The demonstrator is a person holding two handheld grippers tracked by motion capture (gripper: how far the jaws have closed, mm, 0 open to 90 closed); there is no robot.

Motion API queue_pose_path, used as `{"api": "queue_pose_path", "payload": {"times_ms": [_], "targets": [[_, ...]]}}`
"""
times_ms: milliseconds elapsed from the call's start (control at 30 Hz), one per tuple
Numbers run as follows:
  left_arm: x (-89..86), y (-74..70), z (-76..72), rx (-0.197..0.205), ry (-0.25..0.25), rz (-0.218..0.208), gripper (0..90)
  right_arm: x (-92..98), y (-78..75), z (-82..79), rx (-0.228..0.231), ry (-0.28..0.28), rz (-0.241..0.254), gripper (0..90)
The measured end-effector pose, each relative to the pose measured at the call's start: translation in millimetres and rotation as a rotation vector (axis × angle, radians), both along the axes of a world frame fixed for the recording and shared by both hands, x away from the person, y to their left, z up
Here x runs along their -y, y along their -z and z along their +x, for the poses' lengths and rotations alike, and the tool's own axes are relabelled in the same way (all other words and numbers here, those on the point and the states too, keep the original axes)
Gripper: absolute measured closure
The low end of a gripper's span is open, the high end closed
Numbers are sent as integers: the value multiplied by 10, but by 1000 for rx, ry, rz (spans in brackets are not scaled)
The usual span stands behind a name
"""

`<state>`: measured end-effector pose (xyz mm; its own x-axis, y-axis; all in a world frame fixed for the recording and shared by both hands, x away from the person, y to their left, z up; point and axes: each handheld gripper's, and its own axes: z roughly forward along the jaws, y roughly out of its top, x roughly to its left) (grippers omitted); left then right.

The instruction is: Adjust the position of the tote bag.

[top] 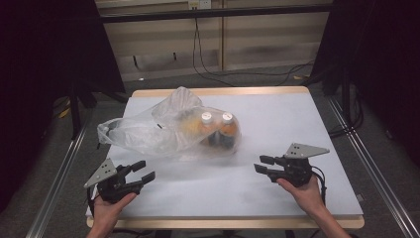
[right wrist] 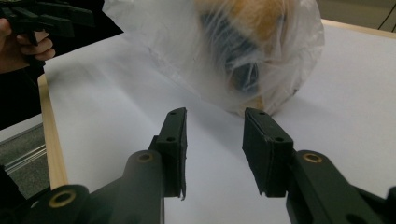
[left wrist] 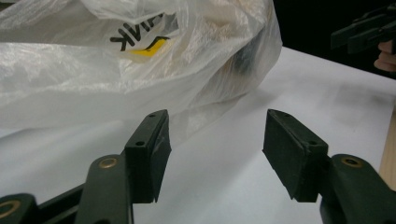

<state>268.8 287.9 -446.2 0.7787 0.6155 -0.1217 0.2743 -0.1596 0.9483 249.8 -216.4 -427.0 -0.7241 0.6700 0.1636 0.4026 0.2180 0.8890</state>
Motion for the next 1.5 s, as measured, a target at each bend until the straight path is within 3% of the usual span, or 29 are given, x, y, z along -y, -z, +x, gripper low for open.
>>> {"api": "queue_pose_path", "payload": {"times_ms": [200,400,533,667,733,800,867,967,1067,1267,1400,1500], "targets": [[46,-111,38,32,2,-3,460,-157,-67,127,19,-35,2,616],[113,-249,167,8,19,17,518,-237,-172,206,33,-49,6,585],[123,-335,275,15,7,40,539,-226,-231,249,43,-48,11,602],[113,-417,413,25,-12,32,496,-215,-277,293,50,-48,19,586],[131,-473,521,34,-31,64,462,-217,-300,310,55,-50,17,572],[142,-514,608,23,-22,58,450,-228,-320,325,57,-53,18,560],[173,-555,685,37,-19,63,441,-229,-337,333,62,-57,26,540],[196,-598,785,40,-39,71,430,-236,-344,346,65,-68,36,516],[185,-633,909,16,-57,41,430,-247,-356,360,64,-72,29,493],[143,-723,1134,-5,-56,30,453,-278,-407,413,77,-83,27,467],[145,-710,1282,-18,-90,30,453,-314,-370,467,74,-93,24,459],[169,-666,1367,-41,-83,17,413,-349,-337,485,66,-97,4,449]]}}
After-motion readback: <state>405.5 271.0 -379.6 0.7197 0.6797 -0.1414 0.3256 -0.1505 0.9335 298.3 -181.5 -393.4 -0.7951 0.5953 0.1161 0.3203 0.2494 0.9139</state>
